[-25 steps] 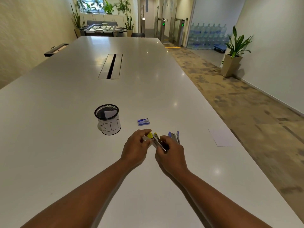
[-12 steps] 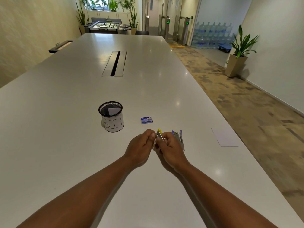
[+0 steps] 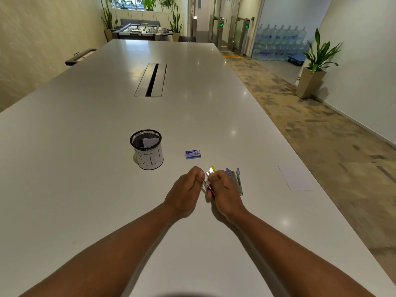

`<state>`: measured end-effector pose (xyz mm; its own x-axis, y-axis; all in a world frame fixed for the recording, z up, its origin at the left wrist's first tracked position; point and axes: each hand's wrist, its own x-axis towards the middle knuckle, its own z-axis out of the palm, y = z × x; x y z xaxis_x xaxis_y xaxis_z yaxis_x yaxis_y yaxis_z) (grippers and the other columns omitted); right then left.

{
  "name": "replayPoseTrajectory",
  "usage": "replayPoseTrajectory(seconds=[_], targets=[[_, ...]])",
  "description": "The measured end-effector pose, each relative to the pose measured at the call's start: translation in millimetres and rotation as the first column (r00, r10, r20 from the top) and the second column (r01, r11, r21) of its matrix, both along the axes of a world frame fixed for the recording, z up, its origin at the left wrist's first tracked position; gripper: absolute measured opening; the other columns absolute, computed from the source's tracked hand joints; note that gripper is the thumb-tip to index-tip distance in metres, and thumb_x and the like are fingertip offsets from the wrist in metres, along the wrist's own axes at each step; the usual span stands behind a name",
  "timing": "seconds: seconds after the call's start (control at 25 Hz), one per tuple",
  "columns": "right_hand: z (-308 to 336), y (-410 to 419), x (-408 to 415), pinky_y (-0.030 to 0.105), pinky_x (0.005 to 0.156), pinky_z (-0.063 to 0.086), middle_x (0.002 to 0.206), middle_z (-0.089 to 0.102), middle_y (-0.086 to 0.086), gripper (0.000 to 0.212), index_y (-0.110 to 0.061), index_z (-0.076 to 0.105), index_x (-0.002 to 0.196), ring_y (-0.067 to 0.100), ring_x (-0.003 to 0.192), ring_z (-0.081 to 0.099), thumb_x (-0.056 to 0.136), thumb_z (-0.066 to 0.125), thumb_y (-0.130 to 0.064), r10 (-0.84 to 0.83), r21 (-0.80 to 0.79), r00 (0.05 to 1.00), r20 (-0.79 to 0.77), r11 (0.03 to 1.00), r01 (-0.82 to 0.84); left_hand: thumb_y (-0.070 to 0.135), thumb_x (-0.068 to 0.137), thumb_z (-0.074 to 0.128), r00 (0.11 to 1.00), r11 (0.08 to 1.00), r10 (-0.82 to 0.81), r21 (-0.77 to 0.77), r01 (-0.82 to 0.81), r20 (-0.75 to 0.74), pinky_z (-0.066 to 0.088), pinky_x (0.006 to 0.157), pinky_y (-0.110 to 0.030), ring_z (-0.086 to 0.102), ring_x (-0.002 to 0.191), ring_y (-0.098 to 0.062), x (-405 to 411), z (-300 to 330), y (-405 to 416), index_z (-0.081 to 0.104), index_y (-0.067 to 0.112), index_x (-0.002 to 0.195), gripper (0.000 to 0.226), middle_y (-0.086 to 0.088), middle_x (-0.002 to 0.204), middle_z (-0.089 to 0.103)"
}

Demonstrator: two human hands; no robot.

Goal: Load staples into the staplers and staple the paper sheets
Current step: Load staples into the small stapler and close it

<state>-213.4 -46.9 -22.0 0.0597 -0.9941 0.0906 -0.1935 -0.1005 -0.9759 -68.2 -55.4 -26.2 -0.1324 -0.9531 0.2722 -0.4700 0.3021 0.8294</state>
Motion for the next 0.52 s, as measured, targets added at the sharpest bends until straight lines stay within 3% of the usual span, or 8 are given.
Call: replayPoseTrajectory(seconds=[0.16, 0.32, 0.4, 0.52], targets=[[-0.8, 0.8, 0.5, 0.035, 0.055, 0.048, 0.053, 0.056, -0.003, 0.041, -0.005, 0.049, 0.085, 0.01, 0.051, 0.053, 0.107, 0.044, -0.039, -0.008, -0.02, 1.0, 0.008, 1.0, 0.008, 0.05, 0.106, 0.027, 1.0, 1.0, -0.022, -0.006, 0.022, -0.012, 0.046, 0.064, -0.055, 0.047, 0.064, -0.029, 0.1, 0.8, 0.6, 0.043, 0.032, 0.084, 0.033, -0.002, 0.068, 0.051], [2.5, 3.2, 1.2, 0.027, 0.051, 0.045, 0.053, 0.054, -0.008, 0.033, -0.013, 0.046, 0.081, 0.006, 0.05, 0.049, 0.109, 0.044, -0.03, 0.002, -0.05, 1.0, 0.022, 0.999, -0.001, 0.052, 0.106, 0.027, 0.999, 0.999, -0.032, -0.009, 0.032, -0.001, 0.048, 0.068, -0.054, 0.052, 0.068, -0.027, 1.9, -2.1, -1.1, 0.047, 0.028, 0.09, 0.035, -0.001, 0.073, 0.056], [3.2, 4.8, 0.6, 0.02, 0.051, 0.043, 0.057, 0.055, -0.012, 0.031, -0.011, 0.047, 0.083, 0.001, 0.052, 0.048, 0.109, 0.043, -0.027, -0.003, -0.087, 1.0, 0.018, 0.996, 0.004, 0.052, 0.106, 0.028, 0.999, 0.999, -0.035, -0.008, 0.035, -0.003, 0.05, 0.07, -0.052, 0.055, 0.072, -0.025, 1.9, -2.9, -1.9, 0.05, 0.029, 0.096, 0.033, 0.002, 0.078, 0.06], [1.8, 9.1, 0.9, 0.021, 0.06, 0.045, 0.073, 0.059, -0.015, 0.023, -0.012, 0.056, 0.099, 0.002, 0.064, 0.052, 0.109, 0.04, -0.024, -0.024, -0.162, 1.0, -0.016, 0.987, 0.021, 0.045, 0.106, 0.033, 0.998, 0.999, -0.031, 0.006, 0.032, -0.048, 0.053, 0.076, -0.046, 0.062, 0.082, -0.021, 2.5, -3.9, -4.8, 0.056, 0.029, 0.107, 0.028, 0.004, 0.09, 0.067]])
